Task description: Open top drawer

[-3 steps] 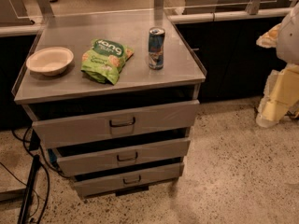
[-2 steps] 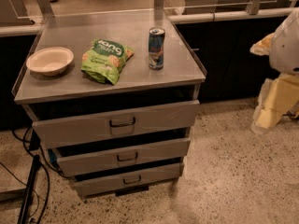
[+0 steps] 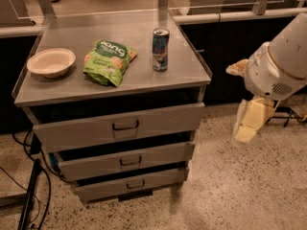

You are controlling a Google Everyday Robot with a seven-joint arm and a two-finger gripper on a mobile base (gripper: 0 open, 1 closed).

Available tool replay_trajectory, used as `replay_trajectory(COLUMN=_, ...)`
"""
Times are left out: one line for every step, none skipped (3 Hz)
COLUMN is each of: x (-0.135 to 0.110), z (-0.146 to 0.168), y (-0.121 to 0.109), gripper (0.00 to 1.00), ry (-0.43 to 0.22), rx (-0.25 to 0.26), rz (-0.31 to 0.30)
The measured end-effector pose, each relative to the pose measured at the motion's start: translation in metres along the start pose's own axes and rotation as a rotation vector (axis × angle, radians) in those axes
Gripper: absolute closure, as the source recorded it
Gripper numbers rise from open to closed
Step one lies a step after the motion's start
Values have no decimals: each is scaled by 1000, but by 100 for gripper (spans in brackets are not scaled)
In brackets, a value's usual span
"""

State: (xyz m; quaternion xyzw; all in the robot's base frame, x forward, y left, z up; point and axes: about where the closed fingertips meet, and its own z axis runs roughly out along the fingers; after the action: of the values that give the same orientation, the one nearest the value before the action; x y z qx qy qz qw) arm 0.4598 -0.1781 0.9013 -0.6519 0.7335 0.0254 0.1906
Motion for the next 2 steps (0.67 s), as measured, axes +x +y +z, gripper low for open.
replay_trajectory(x=0, z=0, y=0, gripper=0, ry=0, rx=0, rz=0)
replay_trajectory(x=-3, z=18, y=4, gripper=0, ry=-9, rx=-16, rz=4)
